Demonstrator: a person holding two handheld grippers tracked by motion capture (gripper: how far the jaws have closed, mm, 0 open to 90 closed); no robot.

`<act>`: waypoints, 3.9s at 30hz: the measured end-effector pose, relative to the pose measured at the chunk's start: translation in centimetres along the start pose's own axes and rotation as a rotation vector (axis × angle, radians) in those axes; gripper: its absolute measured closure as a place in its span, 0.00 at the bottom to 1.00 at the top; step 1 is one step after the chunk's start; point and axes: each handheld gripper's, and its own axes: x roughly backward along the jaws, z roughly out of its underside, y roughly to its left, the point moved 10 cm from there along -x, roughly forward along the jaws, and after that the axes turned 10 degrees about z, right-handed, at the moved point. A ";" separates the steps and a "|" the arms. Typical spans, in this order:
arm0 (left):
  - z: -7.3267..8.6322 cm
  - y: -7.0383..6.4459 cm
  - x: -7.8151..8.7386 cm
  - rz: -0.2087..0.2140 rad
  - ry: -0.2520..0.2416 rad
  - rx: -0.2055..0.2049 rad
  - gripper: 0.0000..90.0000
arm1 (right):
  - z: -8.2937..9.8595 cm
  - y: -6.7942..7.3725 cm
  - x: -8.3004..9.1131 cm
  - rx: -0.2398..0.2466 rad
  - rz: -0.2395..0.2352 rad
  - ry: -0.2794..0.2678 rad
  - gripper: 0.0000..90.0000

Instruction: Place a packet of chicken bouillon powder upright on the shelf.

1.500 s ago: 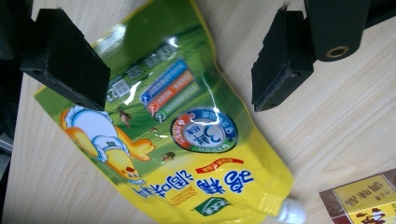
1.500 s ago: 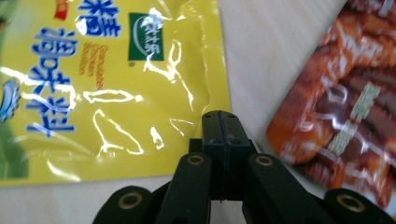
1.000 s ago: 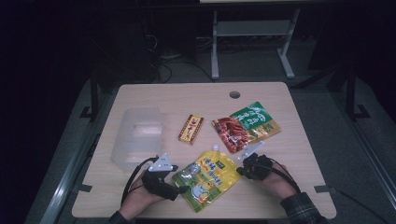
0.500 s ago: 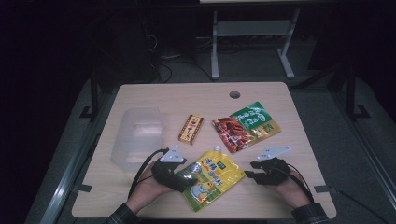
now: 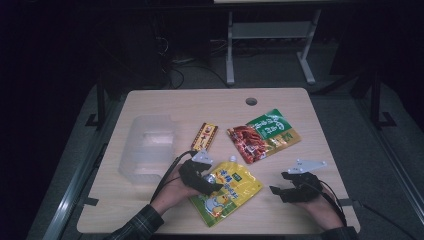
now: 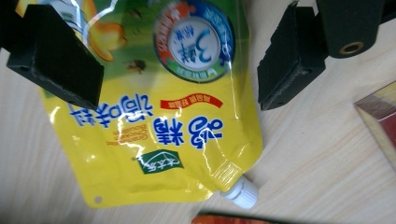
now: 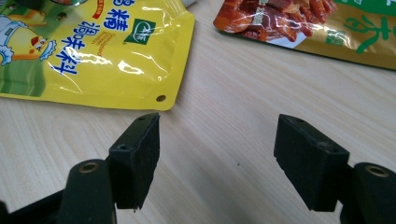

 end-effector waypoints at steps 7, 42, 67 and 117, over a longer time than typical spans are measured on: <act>0.1 0.6 -1.5 0.009 0.041 0.010 0.16 | -0.1 0.1 -0.2 0.015 -0.005 0.000 0.34; -0.4 1.5 -0.5 -0.016 -0.034 0.080 1.00 | -0.9 -0.1 -0.1 -0.004 -0.007 -0.027 0.34; -5.5 -0.5 7.5 0.049 -0.360 0.018 1.00 | -3.4 2.4 0.8 -0.029 -0.201 -0.139 0.24; -5.5 -0.6 11.2 -0.064 -0.364 -0.037 0.53 | -11.7 6.3 0.4 0.072 -0.506 -0.273 1.00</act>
